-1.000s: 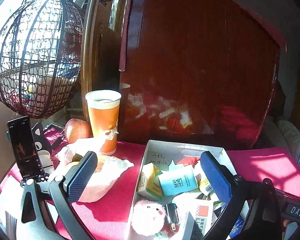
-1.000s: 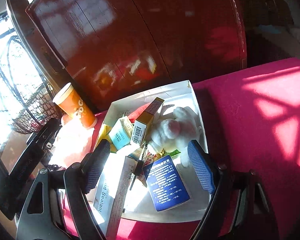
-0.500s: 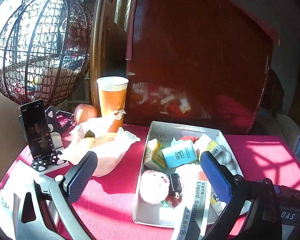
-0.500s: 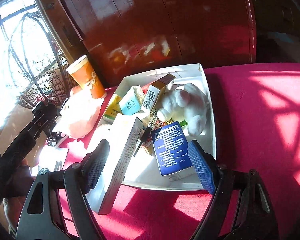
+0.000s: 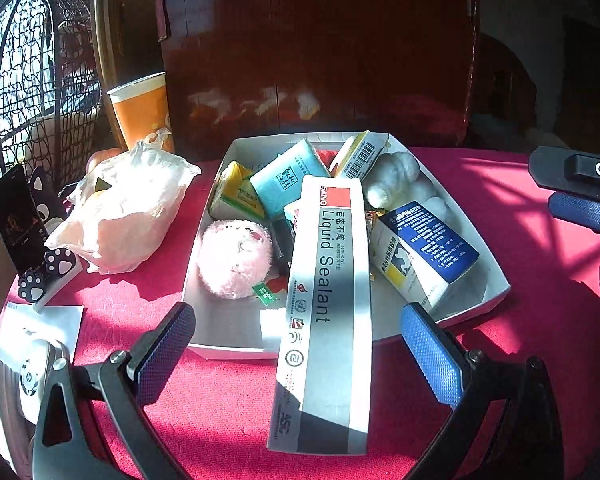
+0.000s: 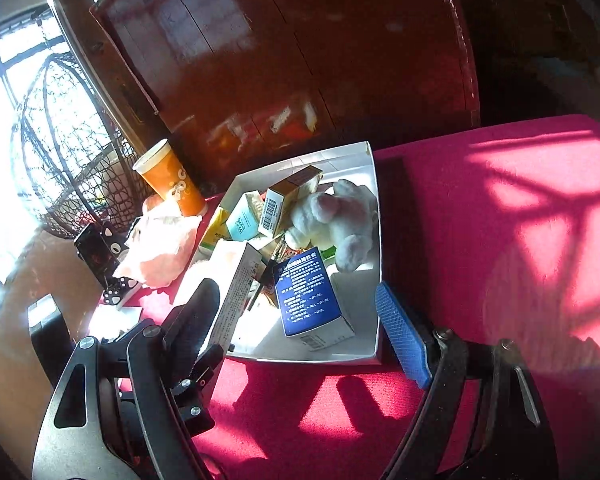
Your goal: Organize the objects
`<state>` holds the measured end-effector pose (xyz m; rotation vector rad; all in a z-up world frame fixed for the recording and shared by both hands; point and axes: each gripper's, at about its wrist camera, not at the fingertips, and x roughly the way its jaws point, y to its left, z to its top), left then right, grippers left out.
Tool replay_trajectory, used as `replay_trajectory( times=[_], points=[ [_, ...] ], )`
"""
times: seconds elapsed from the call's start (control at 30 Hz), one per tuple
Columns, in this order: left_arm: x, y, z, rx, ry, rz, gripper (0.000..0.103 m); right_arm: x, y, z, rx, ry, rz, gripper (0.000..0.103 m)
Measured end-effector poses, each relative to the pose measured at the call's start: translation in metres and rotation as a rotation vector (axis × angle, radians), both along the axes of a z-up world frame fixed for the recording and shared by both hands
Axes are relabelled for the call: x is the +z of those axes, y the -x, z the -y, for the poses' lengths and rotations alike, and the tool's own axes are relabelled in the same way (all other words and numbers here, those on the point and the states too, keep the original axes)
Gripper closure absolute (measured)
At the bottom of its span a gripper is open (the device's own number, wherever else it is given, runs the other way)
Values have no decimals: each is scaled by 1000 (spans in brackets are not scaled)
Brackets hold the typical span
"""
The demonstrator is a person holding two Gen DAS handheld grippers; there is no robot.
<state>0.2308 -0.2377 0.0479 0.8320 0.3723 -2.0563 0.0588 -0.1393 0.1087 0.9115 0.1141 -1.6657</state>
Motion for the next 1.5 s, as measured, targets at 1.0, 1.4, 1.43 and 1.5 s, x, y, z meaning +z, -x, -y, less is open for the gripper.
replay_trajectory(
  times=[1.0,1.4,1.43,1.5],
  points=[
    [34,51,45,112,128,-19,0,21,25,-46,-114,89,-130,22],
    [43,26,5,215,125,-31,0,6,14,-40,-77,42,-148,22],
    [44,26,2,231,129,-16,0,5,12,-40,-74,37,-151,22],
    [47,24,-3,225,123,-22,0,1,10,-40,-71,26,-161,22]
  ],
)
